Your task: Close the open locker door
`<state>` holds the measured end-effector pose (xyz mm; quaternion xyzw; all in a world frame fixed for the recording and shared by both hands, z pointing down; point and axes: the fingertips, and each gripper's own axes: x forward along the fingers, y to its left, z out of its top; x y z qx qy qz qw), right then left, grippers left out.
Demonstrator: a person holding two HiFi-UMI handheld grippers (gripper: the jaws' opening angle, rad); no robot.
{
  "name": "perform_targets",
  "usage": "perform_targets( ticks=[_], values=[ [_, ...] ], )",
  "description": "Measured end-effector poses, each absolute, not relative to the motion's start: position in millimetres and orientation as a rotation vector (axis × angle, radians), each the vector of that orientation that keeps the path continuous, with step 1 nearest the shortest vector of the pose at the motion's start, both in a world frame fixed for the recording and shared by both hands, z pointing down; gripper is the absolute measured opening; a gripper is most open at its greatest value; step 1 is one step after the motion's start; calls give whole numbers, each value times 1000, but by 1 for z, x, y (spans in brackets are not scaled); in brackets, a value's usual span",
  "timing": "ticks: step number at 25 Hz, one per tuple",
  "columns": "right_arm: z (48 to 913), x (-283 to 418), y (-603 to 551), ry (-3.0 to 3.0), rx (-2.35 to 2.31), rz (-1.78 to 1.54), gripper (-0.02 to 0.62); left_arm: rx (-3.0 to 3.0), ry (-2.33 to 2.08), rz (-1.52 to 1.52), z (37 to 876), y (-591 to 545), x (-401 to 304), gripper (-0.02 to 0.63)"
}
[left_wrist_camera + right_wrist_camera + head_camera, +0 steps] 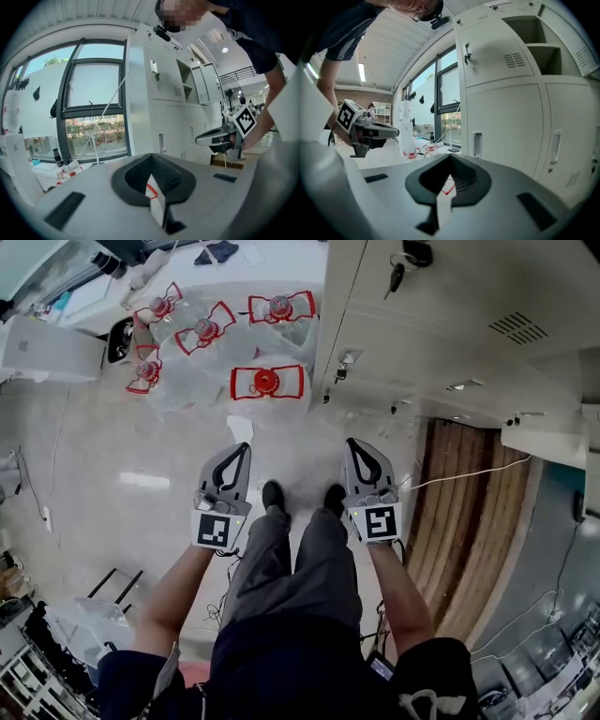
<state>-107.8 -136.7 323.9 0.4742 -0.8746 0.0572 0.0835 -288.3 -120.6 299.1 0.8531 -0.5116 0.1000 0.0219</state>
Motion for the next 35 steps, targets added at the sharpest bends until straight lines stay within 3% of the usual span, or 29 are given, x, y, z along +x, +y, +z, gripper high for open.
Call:
perform_targets(
  ticks=[13, 18, 24, 35],
  values=[
    [161, -75, -95, -2594, 1424, 151, -2, 2622, -1629, 235, 144, -93, -278, 2],
    [112, -57, -87, -2603, 1472, 223, 41, 2614, -1665, 220, 96, -86, -279, 2],
    [64, -44, -73, -2556, 1521, 121, -3, 2595, -1718, 231, 63, -75, -289, 2],
    [24, -22, -62, -2471, 1575, 90, -5, 2593, -1728, 204, 13, -70, -288, 2]
  ],
)
